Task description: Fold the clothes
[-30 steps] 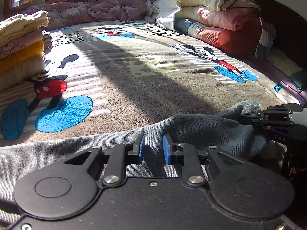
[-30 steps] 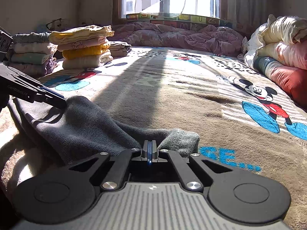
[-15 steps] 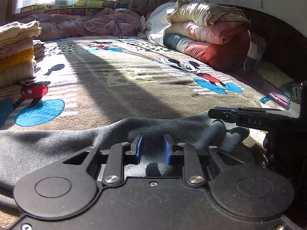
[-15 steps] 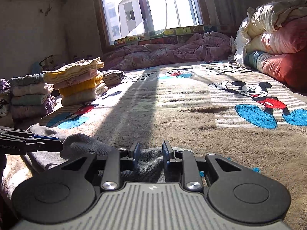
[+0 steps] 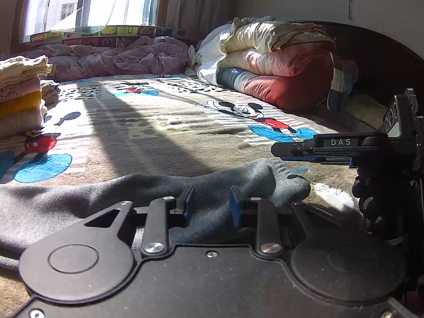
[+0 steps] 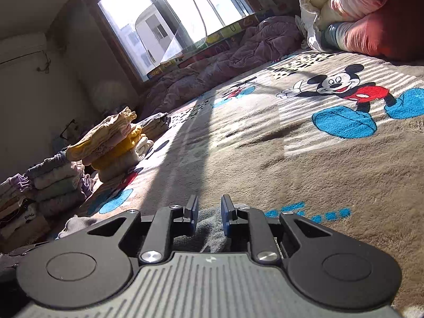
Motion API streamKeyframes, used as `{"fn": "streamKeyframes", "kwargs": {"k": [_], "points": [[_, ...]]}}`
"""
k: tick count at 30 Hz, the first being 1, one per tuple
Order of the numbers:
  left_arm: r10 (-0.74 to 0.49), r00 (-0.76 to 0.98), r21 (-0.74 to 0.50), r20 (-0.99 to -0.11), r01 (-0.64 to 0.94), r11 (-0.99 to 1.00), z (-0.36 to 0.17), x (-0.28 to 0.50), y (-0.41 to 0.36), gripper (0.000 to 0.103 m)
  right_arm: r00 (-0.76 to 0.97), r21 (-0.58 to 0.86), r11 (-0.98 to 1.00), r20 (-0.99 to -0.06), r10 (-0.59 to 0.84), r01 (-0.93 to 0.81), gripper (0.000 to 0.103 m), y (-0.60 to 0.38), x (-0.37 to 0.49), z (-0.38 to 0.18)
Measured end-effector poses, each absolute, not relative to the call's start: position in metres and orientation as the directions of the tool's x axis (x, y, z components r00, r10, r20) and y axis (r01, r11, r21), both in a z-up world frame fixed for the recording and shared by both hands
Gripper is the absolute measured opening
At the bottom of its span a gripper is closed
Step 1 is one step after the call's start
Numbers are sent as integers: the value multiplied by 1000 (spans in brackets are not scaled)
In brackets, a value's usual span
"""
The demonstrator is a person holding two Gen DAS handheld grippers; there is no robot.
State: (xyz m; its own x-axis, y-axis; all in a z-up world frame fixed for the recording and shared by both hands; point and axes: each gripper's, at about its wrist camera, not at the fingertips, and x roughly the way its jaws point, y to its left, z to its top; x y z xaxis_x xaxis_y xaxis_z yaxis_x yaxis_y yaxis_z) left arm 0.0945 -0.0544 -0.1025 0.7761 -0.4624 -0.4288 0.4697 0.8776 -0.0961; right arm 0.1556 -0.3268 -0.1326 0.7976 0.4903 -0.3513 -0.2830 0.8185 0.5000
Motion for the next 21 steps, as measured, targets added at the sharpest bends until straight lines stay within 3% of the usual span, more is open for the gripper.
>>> {"fn": "streamKeyframes", "kwargs": {"k": [3,6,9,14,16,17,19,21], "points": [[-485,749,-88,-451,503,860,-113,105,-81,26,796,472,832,-364,484,-290,30,-331,149,-132],[-416,734,-45,-537,467,883,-139,129,-111,26,793,504,831,-394,464,-235,30,-339,156,-142],[-405,749,-52,-524,447,893,-137,134,-117,26,790,625,747,-331,517,-227,30,-354,158,-148],[-416,771,-27,-482,461,887,-123,112,-110,26,740,555,776,-379,556,-299,29,-334,162,-152],[-437,776,-11,-455,486,874,-119,99,-108,27,741,538,776,-363,565,-329,17,-330,162,-148],[-454,772,6,-444,509,861,-118,95,-109,27,743,541,771,-351,570,-336,16,-330,163,-146],[-492,756,59,-432,567,821,-116,87,-113,29,741,573,750,-335,581,-329,16,-335,167,-146],[-518,734,121,-440,620,776,-114,84,-121,38,735,611,733,-341,586,-300,16,-340,173,-150]]}}
